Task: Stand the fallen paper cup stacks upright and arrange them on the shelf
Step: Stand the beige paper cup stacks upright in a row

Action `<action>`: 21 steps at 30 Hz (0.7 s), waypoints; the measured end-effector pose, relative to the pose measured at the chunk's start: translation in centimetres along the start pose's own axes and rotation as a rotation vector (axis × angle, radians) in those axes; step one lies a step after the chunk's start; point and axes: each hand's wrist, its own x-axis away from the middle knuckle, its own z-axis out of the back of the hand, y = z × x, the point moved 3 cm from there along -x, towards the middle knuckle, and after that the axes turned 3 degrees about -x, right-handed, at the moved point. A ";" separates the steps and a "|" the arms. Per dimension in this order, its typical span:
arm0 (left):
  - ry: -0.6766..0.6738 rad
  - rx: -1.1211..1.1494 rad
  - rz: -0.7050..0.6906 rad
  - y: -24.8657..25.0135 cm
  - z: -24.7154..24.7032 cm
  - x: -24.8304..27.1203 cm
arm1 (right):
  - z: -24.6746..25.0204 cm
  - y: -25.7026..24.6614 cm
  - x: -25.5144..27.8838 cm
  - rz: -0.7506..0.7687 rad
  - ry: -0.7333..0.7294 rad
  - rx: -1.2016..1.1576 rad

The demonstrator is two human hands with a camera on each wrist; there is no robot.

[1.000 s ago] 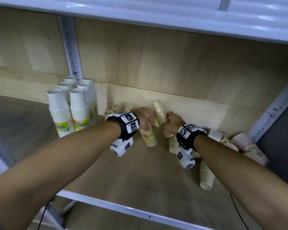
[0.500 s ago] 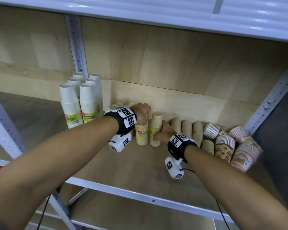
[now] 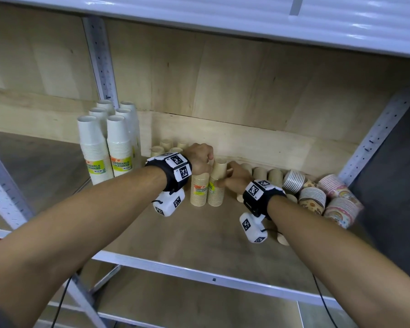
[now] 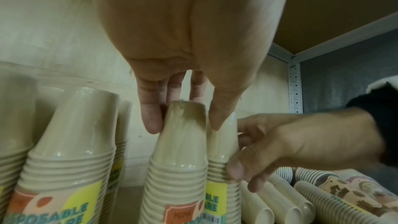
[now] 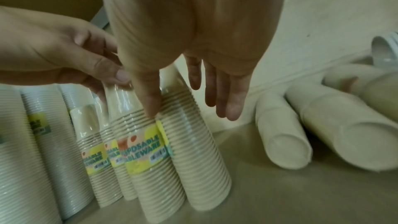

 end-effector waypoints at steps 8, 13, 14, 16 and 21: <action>0.053 0.007 0.055 0.4 0.8 -0.1 | 2.6 -4.2 0.2 0.108 0.081 0.118; 0.037 0.017 0.049 0.2 0.6 -0.2 | 2.6 -5.2 0.3 0.146 0.065 0.189; 0.039 0.021 0.057 0.1 0.6 -0.2 | 2.7 -5.3 0.3 0.147 0.060 0.187; 0.048 0.030 0.081 0.0 0.7 -0.1 | 2.7 -5.4 0.4 0.148 0.047 0.191; 0.051 0.042 0.106 -0.4 0.7 -0.3 | 2.9 -5.6 0.1 0.124 0.064 0.235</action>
